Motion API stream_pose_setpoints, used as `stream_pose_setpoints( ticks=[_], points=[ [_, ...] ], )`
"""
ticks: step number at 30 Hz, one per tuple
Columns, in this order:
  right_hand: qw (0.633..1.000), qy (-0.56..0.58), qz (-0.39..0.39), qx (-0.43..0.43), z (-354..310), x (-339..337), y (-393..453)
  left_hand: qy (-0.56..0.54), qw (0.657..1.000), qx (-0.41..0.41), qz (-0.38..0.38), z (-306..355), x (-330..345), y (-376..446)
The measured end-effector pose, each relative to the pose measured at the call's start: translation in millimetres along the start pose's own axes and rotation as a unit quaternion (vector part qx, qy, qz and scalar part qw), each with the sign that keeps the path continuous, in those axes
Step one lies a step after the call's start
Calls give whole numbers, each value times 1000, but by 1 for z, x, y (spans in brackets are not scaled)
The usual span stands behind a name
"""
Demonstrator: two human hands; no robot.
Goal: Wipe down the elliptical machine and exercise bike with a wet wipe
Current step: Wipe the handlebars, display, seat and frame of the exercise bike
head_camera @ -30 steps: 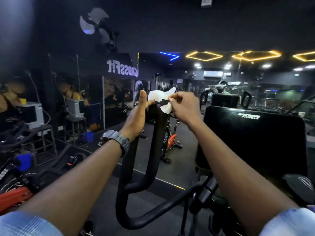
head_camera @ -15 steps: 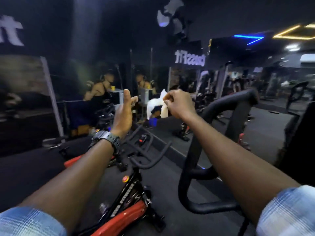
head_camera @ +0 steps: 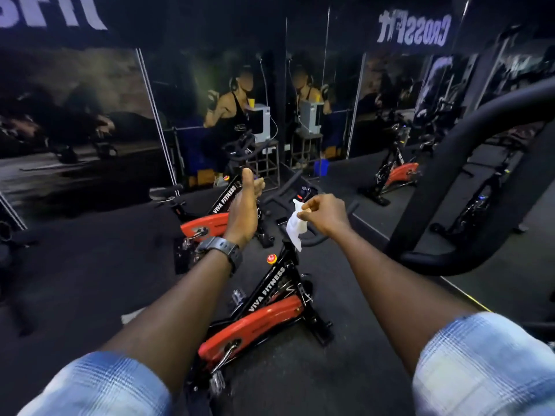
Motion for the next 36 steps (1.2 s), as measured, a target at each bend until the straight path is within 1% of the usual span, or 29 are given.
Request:
stream_pose_setpoints(
  ticks=[2, 4, 8, 13, 16, 18, 19, 21, 23, 25, 27, 29, 32, 36],
  points=[
    [1000, 16, 7, -5, 9, 4, 2, -10, 1000, -10, -15, -15, 14, 5],
    [999, 26, 30, -2, 22, 9, 6, -27, 999, -17, -29, -32, 29, 13],
    [997, 44, 65, 26, 57, 27, 19, -39, 997, -28, -57, -69, 54, 27],
    [990, 41, 126, 57, 98, 46, 48, -62, 995, -42, -63, -124, 80, 70],
    [989, 2, 137, 47, 122, 61, 70, -76, 992, -54, -80, -166, 103, 103],
    [990, -31, 133, 29, 136, 73, 87, -86, 991, -49, -89, -207, 115, 127],
    [989, -44, 144, 17, 145, 83, 97, -92, 991, -43, -91, -235, 121, 141],
    [978, -63, 199, -14, 172, 114, 119, -106, 990, -24, -91, -296, 126, 171],
    [969, -66, 239, -14, 203, 153, 136, -127, 987, -31, -97, -347, 128, 191],
    [973, -48, 224, 14, 225, 196, 149, -137, 984, -48, -105, -379, 117, 199],
    [976, -35, 209, 47, 231, 216, 160, -151, 981, -55, -105, -391, 101, 202],
    [973, -38, 216, 78, 226, 217, 174, -145, 979, -62, -129, -384, 84, 210],
    [968, -48, 223, 101, 219, 211, 190, -120, 978, -65, -161, -370, 67, 229],
    [966, -50, 234, 92, 209, 211, 223, -114, 977, -54, -170, -365, 74, 254]
  ],
)
Point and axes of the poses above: each hand's wrist, its own y-axis towards the middle knuckle, its own x-axis out of the palm, z = x × y, the point moved 4 cm from there along y, towards the middle knuckle, and after that the axes turned 7 degrees about y, right-handed, at the moved point
